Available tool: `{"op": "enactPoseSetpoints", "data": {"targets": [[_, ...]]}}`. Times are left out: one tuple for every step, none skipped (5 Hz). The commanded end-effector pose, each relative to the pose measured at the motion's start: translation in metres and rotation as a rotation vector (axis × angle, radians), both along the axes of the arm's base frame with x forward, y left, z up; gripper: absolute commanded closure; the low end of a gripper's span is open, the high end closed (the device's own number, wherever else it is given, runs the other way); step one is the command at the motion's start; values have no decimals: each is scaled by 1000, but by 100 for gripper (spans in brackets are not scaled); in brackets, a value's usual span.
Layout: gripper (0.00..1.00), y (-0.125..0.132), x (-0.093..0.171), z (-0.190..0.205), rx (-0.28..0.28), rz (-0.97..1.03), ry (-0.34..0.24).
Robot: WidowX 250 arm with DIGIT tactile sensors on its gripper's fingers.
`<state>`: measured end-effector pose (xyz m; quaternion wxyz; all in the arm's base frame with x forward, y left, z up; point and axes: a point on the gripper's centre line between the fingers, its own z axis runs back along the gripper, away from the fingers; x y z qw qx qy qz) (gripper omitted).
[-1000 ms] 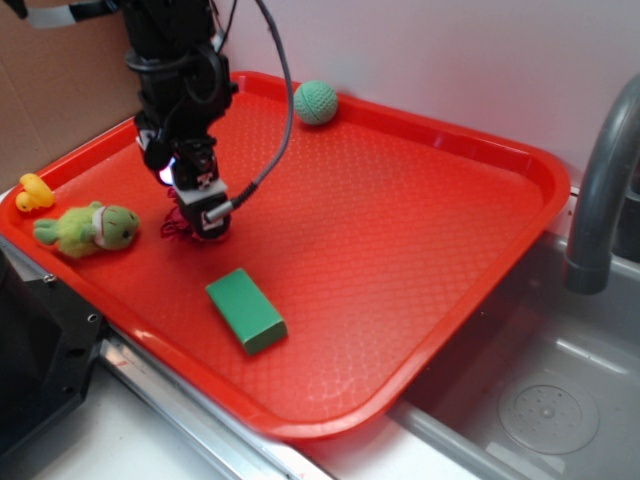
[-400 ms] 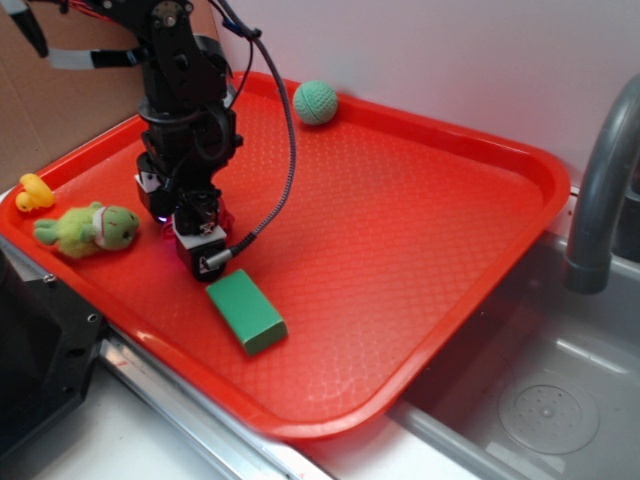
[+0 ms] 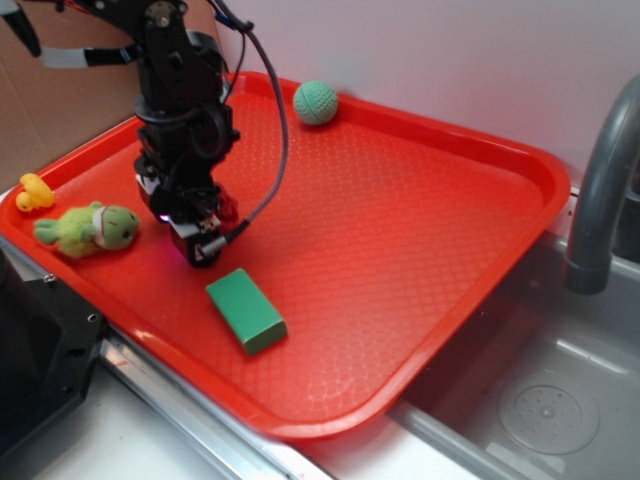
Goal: Grab the red paper.
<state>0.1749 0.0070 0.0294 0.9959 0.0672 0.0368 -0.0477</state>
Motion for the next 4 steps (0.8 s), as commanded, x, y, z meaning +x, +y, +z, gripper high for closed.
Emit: {"op": "enactPoseSetpoints", "data": {"targets": [[100, 20, 25, 104, -51, 166, -262], [100, 14, 36, 151, -139, 188, -348], [100, -5, 45, 169, -107, 266, -333], [100, -8, 51, 143, -57, 282, -250]]}}
